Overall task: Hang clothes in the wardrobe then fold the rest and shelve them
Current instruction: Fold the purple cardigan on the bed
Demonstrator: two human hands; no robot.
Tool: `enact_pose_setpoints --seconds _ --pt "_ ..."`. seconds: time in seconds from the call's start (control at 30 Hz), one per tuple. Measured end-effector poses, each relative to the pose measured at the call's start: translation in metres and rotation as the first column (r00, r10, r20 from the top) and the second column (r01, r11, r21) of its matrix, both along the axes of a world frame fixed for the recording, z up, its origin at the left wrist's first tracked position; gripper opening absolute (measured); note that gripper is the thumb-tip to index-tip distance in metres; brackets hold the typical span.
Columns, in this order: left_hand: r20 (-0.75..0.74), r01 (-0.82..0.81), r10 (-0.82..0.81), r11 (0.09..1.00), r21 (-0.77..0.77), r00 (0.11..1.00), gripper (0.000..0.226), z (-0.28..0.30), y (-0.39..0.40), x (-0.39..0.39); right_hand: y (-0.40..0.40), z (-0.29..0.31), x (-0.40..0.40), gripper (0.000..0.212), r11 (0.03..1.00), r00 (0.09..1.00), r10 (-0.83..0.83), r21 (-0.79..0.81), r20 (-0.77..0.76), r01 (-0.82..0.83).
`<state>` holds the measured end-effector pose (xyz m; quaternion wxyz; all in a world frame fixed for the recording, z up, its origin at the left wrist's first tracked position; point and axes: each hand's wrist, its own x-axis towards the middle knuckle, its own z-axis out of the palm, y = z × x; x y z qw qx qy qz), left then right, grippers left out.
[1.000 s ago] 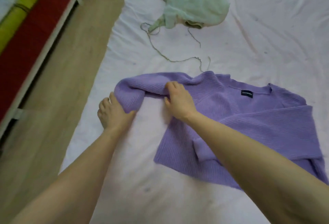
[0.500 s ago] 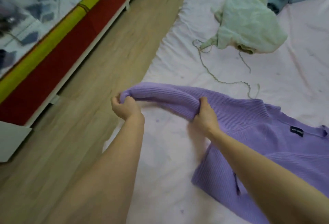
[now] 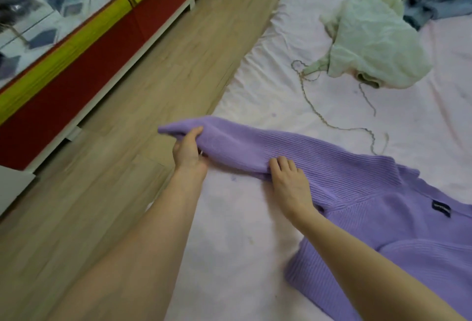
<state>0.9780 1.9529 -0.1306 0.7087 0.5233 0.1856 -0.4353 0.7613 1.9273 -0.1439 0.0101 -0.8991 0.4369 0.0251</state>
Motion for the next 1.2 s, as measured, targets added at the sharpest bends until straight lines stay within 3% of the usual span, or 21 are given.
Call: enact_pose_setpoints --seconds 0.1,0.17,0.27,0.33,0.43,0.6,0.7,0.8,0.93,1.0,1.1,1.13,1.2 --pt "-0.085 -0.019 0.001 0.977 -0.211 0.996 0.014 0.010 -0.004 -0.003 -0.004 0.009 -0.004 0.018 0.990 0.992 -0.081 0.122 0.097 0.069" --pt "-0.159 0.092 -0.111 0.989 -0.118 0.981 0.015 0.005 0.002 -0.011 -0.007 0.009 -0.008 0.021 0.990 0.989 -0.023 0.142 0.146 0.002" --pt "-0.139 0.305 -0.294 0.949 0.074 0.946 0.015 -0.009 0.008 -0.021 -0.008 0.010 -0.006 0.030 0.997 0.982 0.034 0.055 0.183 -0.045" --pt "-0.115 0.334 -0.321 0.936 0.113 0.940 0.010 -0.007 0.006 -0.023 -0.009 0.003 -0.008 0.021 0.996 0.989 0.089 -0.016 0.118 -0.088" --pt "-0.083 0.270 -0.258 0.944 0.190 0.963 0.028 -0.004 -0.001 -0.022 -0.002 0.001 -0.003 0.006 0.993 0.983 0.096 0.052 0.157 -0.105" --pt "0.073 0.183 -0.228 0.903 0.390 0.971 0.037 -0.006 0.012 -0.024 0.015 -0.003 0.000 0.012 0.973 0.980 0.041 0.215 0.193 -0.083" --pt "0.087 0.185 -0.237 0.900 0.395 0.968 0.039 -0.007 0.018 -0.027 0.015 -0.005 -0.002 0.020 0.944 0.984 0.038 0.317 0.174 -0.093" --pt "0.182 0.123 -0.229 0.879 0.461 0.956 0.052 -0.002 0.018 -0.029 0.012 -0.004 0.004 0.029 0.938 0.982 0.075 0.323 0.176 -0.129" --pt "0.315 0.080 -0.212 0.920 0.384 0.925 0.041 0.002 0.009 -0.026 0.018 -0.005 0.011 0.035 0.943 0.975 0.081 0.301 0.205 -0.142" --pt "0.309 0.124 -0.269 0.900 0.418 0.912 0.036 -0.002 0.007 -0.025 0.020 -0.009 0.009 0.035 0.912 0.959 0.076 0.370 0.272 -0.177" --pt "0.290 0.182 -0.385 0.821 0.541 0.876 0.041 -0.014 0.010 -0.022 0.001 -0.006 0.007 0.027 0.933 0.876 -0.124 0.354 0.466 -0.056" --pt "0.301 0.189 -0.411 0.807 0.559 0.861 0.042 -0.018 0.010 -0.021 -0.009 -0.006 0.006 0.029 0.953 0.873 -0.176 0.301 0.455 0.036" --pt "0.308 0.195 -0.425 0.801 0.566 0.851 0.044 -0.022 0.011 -0.019 -0.029 -0.010 0.006 0.045 0.946 0.956 -0.217 0.286 0.197 0.156"
